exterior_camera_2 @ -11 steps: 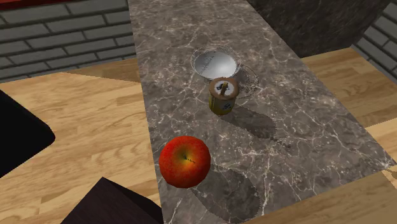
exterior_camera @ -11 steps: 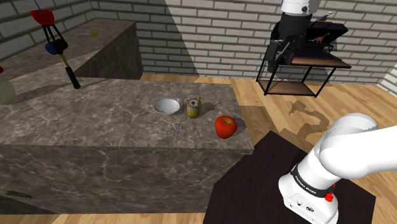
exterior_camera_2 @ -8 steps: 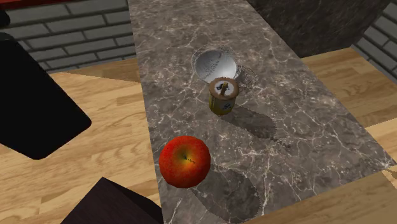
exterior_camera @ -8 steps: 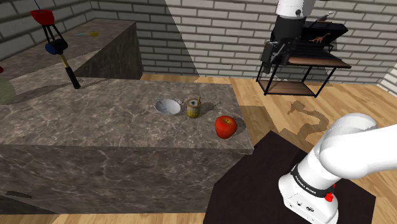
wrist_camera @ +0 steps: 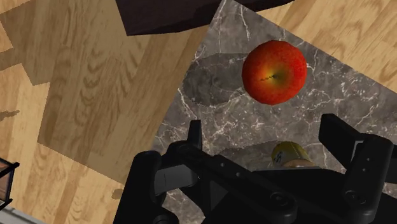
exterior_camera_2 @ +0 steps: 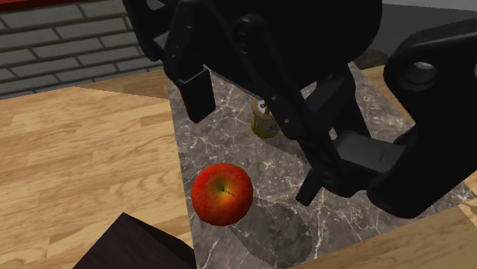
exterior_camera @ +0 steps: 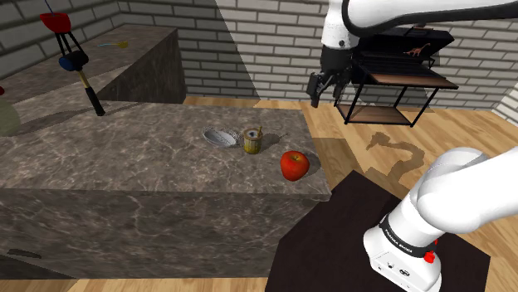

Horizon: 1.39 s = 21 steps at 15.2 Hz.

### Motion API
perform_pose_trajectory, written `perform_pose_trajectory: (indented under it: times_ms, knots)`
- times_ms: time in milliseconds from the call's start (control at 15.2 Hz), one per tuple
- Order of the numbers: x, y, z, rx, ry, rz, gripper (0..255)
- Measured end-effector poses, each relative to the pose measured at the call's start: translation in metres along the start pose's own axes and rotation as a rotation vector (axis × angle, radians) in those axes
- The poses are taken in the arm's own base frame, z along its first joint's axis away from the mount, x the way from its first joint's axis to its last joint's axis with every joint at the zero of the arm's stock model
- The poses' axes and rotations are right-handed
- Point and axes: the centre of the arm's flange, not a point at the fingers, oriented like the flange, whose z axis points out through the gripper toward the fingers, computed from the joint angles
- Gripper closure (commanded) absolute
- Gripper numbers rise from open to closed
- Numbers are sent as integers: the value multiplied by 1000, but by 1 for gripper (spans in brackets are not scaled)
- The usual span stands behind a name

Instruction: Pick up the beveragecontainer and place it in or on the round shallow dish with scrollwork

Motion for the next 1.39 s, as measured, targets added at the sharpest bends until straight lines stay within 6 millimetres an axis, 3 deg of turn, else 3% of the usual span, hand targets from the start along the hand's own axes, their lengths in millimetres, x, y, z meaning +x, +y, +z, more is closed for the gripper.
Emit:
perform_pose_trajectory:
  times_ms: [1386]
  knots:
    - [202,-90,162,73,21,18,0]
